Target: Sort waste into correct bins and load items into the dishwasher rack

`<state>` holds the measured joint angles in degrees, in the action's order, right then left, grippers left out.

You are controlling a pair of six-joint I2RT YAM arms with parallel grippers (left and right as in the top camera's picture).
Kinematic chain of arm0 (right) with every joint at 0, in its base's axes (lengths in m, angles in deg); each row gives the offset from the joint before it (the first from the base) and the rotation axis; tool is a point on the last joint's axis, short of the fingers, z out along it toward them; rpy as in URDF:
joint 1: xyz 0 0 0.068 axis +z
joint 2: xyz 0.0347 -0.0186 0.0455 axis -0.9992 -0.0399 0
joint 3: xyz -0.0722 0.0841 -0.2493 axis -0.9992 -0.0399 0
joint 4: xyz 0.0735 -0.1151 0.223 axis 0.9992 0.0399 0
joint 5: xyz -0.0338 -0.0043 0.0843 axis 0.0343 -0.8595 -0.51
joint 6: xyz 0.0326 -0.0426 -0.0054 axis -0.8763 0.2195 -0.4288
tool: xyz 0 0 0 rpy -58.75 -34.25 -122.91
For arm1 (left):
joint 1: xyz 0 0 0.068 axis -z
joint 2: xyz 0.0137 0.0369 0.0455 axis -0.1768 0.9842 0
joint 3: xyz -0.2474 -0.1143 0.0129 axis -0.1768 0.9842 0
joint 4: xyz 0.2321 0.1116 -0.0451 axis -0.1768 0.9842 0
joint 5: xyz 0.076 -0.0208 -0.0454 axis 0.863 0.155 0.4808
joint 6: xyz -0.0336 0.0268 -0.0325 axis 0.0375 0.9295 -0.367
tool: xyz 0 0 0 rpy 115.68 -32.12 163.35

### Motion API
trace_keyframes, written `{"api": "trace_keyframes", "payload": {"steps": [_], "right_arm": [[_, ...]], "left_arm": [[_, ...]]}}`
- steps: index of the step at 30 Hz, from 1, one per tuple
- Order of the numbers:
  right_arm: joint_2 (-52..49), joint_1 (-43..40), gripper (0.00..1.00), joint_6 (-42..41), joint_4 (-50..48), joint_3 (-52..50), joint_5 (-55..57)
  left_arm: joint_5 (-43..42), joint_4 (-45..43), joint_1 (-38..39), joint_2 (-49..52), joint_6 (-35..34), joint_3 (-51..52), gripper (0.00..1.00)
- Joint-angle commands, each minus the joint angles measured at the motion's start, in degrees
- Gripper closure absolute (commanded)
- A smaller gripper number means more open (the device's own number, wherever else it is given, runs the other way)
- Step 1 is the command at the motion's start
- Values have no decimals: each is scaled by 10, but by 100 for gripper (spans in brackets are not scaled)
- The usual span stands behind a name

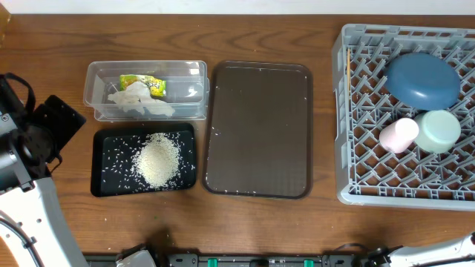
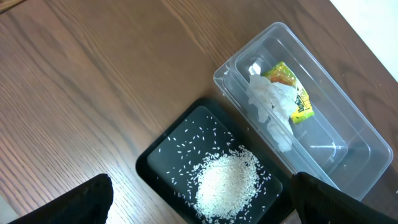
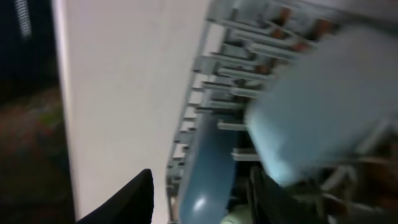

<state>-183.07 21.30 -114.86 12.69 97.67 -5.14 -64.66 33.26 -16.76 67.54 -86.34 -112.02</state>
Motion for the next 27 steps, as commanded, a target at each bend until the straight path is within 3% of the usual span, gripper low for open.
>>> {"api": "trace_keyframes", "payload": {"steps": [1,6,11,13,15,16,27], "right_arm": [[64,0,52,73,45,3,82],[154,5,50,148,139,3,219],[214,42,53,189,141,3,296],[220,65,68,189,148,3,372],[218,88,93,189,159,3,440],[215,103,99,189,167,3,481],[159,205,99,288,138,3,693]], "left_arm": [[5,0,-3,1,2,-4,7],[5,0,-3,1,2,-4,7],[5,0,-3,1,2,-4,7],[5,0,-3,1,2,-4,7],[5,0,-3,1,1,-4,7],[5,0,-3,1,2,-4,7],[5,0,-3,1,2,-4,7]]}}
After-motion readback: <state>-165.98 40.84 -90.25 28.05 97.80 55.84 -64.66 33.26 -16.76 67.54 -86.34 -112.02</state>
